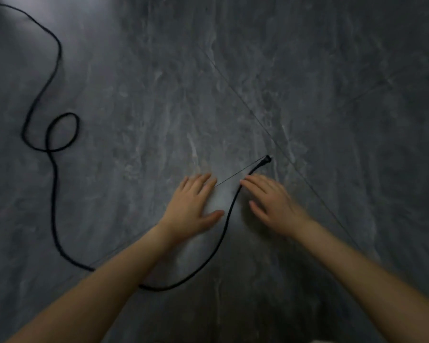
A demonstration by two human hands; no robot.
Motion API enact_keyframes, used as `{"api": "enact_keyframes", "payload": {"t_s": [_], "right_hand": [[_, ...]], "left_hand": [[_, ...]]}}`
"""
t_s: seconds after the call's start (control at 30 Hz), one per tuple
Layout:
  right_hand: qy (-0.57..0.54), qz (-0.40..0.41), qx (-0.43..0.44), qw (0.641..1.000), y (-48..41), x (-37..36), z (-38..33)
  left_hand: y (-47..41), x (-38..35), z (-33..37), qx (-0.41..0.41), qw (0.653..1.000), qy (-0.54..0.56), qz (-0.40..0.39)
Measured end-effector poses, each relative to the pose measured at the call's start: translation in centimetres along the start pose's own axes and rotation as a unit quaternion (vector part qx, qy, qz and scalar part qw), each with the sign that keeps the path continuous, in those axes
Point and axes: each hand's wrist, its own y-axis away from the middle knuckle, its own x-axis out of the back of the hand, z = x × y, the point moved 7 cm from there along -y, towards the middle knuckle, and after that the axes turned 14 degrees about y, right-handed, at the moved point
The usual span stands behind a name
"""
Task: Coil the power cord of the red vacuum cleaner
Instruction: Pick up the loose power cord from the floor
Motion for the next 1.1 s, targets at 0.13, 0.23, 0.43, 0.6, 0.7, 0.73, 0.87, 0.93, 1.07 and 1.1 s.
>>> {"api": "enact_keyframes", "payload": {"t_s": [0.13,0.23,0.43,0.6,0.7,0.73,0.87,0.93,1.07,1.1], "right_hand": [[0.043,-0.021,0.050,0.998,-1.8,-4.9,-0.5],[0.046,-0.033,0.061,0.997,-2.3,-6.6,-0.9],[0.017,0.065,0.032,0.997,-3.1,-6.3,-0.7],[0.018,0.092,0.043,0.995,-3.1,-6.0,-0.4],[0.004,0.087,0.043,0.995,-2.7,-5.1,-0.4],[-0.001,0.083,0.042,0.996,-2.5,-4.8,-0.4],[-0.078,0.089,0.012,0.993,-1.4,-3.2,0.2],[-0.144,0.113,-0.018,0.983,-1.0,-2.2,0.3],[-0.232,0.155,-0.071,0.958,0.7,2.0,-1.0],[-0.251,0.163,-0.082,0.951,1.4,3.7,-1.6]], "left_hand": [[0.7,-7.0,-2.6,-0.005,0.998,-0.037,-0.043],[1.2,-8.2,-3.2,-0.009,0.997,-0.054,-0.046],[0.9,-8.3,-3.1,0.003,0.997,-0.049,-0.051],[1.4,-8.8,-2.0,0.005,0.999,0.000,-0.041],[1.9,-9.0,-1.7,-0.012,0.998,0.050,-0.021],[2.0,-8.8,-1.6,-0.023,0.997,0.070,-0.003],[2.1,-6.4,-1.7,0.011,0.984,0.161,0.074],[2.3,-5.1,-2.1,0.067,0.974,0.197,0.089],[3.4,-1.6,-0.9,0.135,0.947,0.273,0.107],[3.9,-0.2,0.0,0.143,0.941,0.287,0.109]]}}
